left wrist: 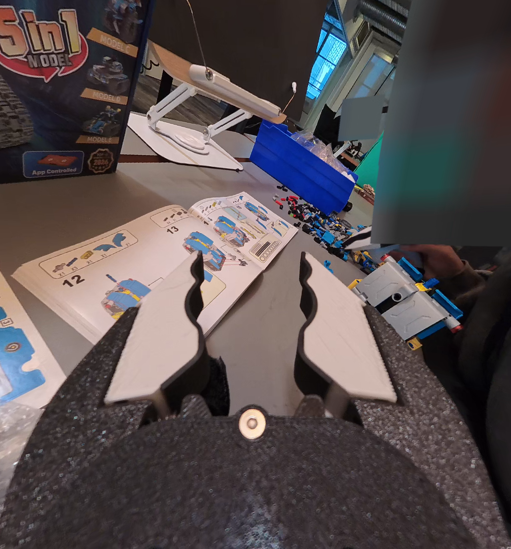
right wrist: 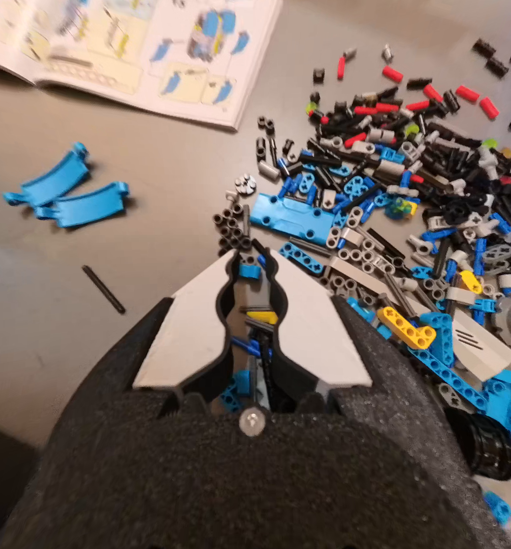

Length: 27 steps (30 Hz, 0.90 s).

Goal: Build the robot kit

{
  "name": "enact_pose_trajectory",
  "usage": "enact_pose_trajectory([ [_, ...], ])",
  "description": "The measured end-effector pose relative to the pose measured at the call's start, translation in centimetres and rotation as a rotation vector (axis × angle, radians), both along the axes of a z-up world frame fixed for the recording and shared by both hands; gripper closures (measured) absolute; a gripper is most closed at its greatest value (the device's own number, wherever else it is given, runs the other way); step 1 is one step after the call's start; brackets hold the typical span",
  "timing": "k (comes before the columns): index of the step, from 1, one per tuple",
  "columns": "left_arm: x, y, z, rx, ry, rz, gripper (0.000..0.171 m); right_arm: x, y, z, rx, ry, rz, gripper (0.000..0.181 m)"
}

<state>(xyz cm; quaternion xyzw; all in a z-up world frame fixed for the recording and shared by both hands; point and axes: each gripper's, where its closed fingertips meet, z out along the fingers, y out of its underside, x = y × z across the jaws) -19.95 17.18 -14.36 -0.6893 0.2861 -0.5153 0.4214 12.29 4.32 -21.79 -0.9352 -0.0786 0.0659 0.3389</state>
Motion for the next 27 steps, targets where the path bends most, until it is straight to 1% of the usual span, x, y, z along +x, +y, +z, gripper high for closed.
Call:
enact_pose_trajectory([
  [1,0.0,0.0,0.0,0.002,0.000,0.001,0.107,0.3,-0.1,-0.4,-0.018,-0.027,-0.008,0.164],
  [4,0.0,-0.1,0.1,0.010,0.001,0.004,0.107,-0.3,-0.1,0.1,0.007,0.015,0.010,0.161],
  [6,0.0,0.0,0.0,0.008,0.001,0.004,0.107,-0.5,-0.1,0.3,0.025,0.010,0.018,0.161],
  [10,0.0,0.0,0.0,0.003,0.002,0.004,0.107,-0.8,-0.4,-0.5,-0.013,-0.011,0.035,0.161],
  [13,0.0,0.0,0.0,0.001,0.002,0.005,0.107,-0.6,-0.4,-0.5,-0.014,-0.003,0.029,0.164],
  [18,0.0,0.0,0.0,0.001,0.003,0.005,0.107,-0.3,-0.3,-0.5,-0.011,-0.011,0.018,0.164],
  [19,0.0,0.0,0.0,0.002,0.004,0.004,0.107,-0.5,-0.3,-0.6,-0.012,-0.011,0.024,0.168],
  [22,0.1,0.0,0.0,0.004,0.004,0.003,0.107,-0.8,-0.3,-1.1,-0.032,-0.047,0.044,0.167],
  [27,0.1,0.0,0.0,0.004,0.004,0.003,0.107,-0.7,-0.4,-1.0,-0.043,-0.027,0.045,0.167],
])
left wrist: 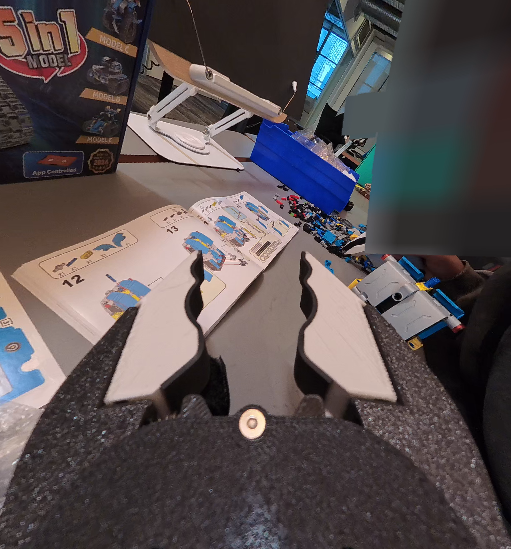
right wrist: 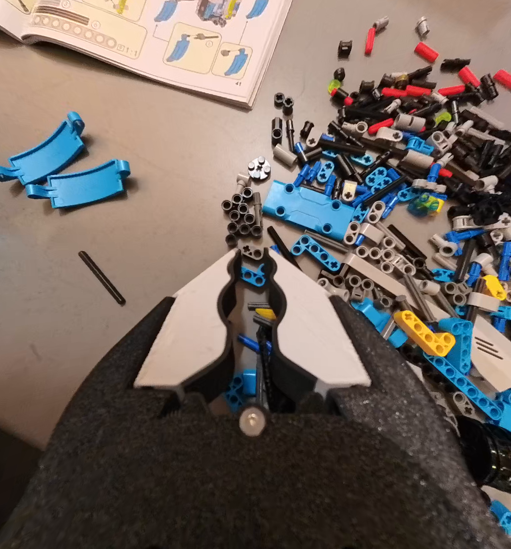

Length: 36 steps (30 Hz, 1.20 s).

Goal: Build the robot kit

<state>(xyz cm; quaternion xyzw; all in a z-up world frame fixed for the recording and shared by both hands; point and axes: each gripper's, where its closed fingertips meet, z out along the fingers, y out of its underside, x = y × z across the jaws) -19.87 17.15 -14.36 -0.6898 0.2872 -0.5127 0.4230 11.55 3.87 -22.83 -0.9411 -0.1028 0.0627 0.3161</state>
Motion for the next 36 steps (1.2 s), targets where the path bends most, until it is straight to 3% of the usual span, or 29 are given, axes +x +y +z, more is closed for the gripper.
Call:
enact_pose_trajectory([
  [6,0.0,0.0,0.0,-0.006,-0.002,-0.005,0.107,-0.7,0.7,2.6,0.122,0.014,0.038,0.167],
  [11,0.1,0.0,0.0,-0.014,-0.006,-0.011,0.107,-3.7,0.8,6.1,0.280,0.112,0.162,0.167],
  [14,0.3,-0.4,0.0,-0.019,-0.008,-0.039,0.106,-6.3,-0.3,4.7,0.203,0.136,0.296,0.167],
  [18,0.9,-1.2,-0.2,-0.016,0.008,-0.078,0.105,-8.5,-1.1,2.8,0.163,0.008,0.424,0.167],
  [33,1.3,-1.6,-0.5,-0.027,0.026,-0.099,0.105,-8.3,-1.7,-0.2,0.028,-0.016,0.433,0.167],
  [36,1.3,-1.6,-0.5,-0.029,0.023,-0.099,0.105,-7.4,-1.1,0.6,0.071,-0.016,0.375,0.155],
])
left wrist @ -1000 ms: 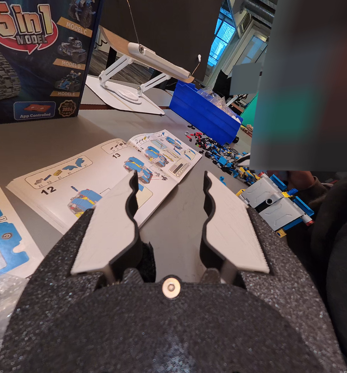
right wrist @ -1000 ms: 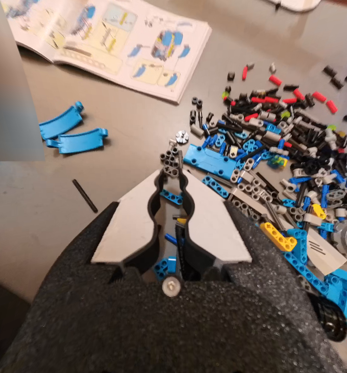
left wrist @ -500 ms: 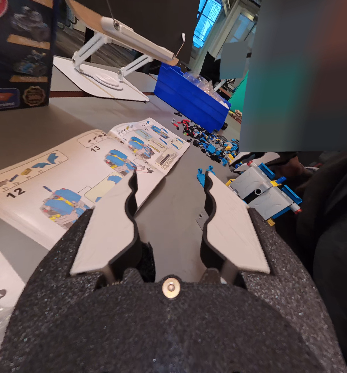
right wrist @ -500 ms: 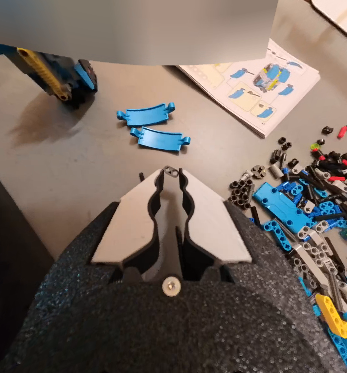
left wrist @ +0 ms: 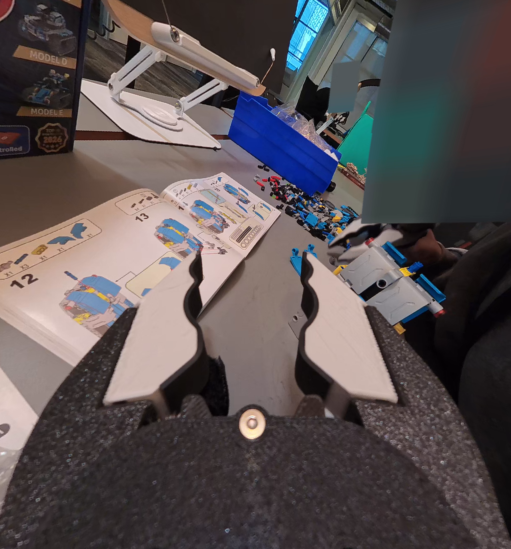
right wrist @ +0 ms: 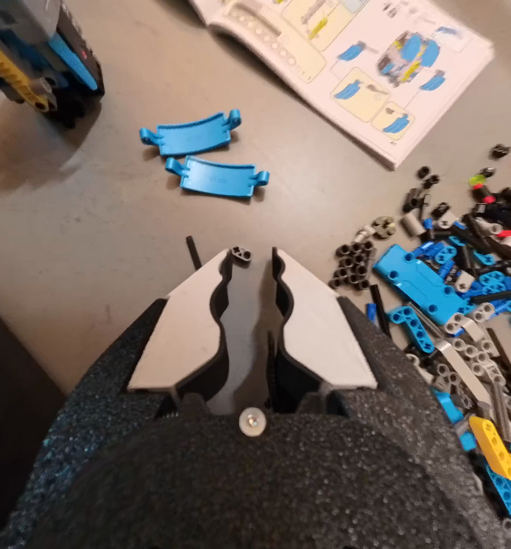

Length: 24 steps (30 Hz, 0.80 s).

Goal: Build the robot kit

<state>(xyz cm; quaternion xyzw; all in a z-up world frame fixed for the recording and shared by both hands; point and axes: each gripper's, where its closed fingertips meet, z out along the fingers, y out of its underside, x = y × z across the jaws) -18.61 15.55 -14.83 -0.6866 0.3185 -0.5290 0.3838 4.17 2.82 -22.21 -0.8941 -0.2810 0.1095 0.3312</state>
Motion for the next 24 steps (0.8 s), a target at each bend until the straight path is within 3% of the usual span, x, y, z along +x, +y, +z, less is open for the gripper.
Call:
enact_pose_trajectory([
  [5,0.0,0.0,-0.1,-0.008,-0.002,-0.002,0.105,4.5,2.2,3.3,0.145,0.058,-0.226,0.159],
  [11,0.0,0.0,-0.1,-0.013,-0.002,-0.003,0.105,13.5,2.4,3.4,0.164,-0.009,-0.622,0.153],
  [17,-0.1,0.1,-0.1,-0.018,-0.010,0.000,0.105,16.6,1.4,2.1,0.115,-0.119,-0.761,0.153],
  [24,-0.8,0.6,0.4,-0.040,-0.059,0.027,0.104,17.5,0.9,2.5,0.130,-0.083,-0.803,0.153],
])
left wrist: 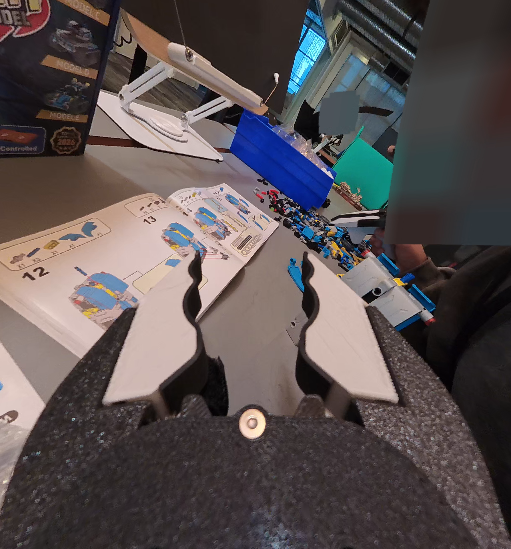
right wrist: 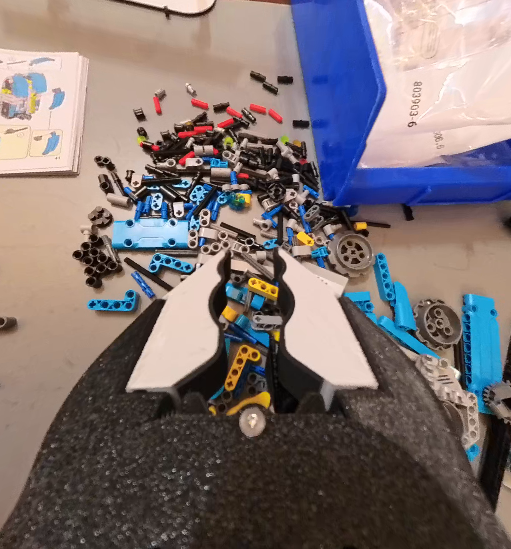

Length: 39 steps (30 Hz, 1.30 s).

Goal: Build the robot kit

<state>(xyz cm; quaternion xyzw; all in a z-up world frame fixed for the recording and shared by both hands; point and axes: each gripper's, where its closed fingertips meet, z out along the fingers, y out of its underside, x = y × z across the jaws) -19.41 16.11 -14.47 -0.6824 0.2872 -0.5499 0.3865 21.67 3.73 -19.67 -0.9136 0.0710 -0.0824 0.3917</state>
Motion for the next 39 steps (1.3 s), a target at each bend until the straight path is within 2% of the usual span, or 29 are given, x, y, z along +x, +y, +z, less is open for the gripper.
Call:
enact_pose_trajectory([
  [4,-0.1,0.0,0.2,0.009,-0.007,0.007,0.104,-1.3,-0.4,-0.2,-0.016,0.051,0.083,0.153],
  [16,-0.5,0.5,0.2,-0.008,-0.023,0.037,0.104,4.3,-4.2,0.4,-0.067,-0.068,-0.080,0.156],
  [20,-0.4,0.6,0.0,-0.003,-0.002,0.044,0.104,4.8,-5.3,0.8,-0.058,-0.034,-0.088,0.160],
  [27,-0.2,0.6,-0.3,0.003,0.029,0.053,0.104,3.4,-6.6,-0.6,-0.122,0.037,-0.013,0.161],
  [33,-0.1,0.7,-0.5,-0.009,0.041,0.055,0.105,5.5,-7.9,0.5,-0.079,0.009,-0.083,0.162],
  [36,-0.1,0.8,-0.6,-0.014,0.041,0.057,0.106,5.5,-7.7,0.8,-0.053,0.021,-0.072,0.162],
  [39,-0.1,0.8,-0.6,-0.017,0.045,0.057,0.106,3.2,-5.7,0.6,-0.004,0.061,0.028,0.165],
])
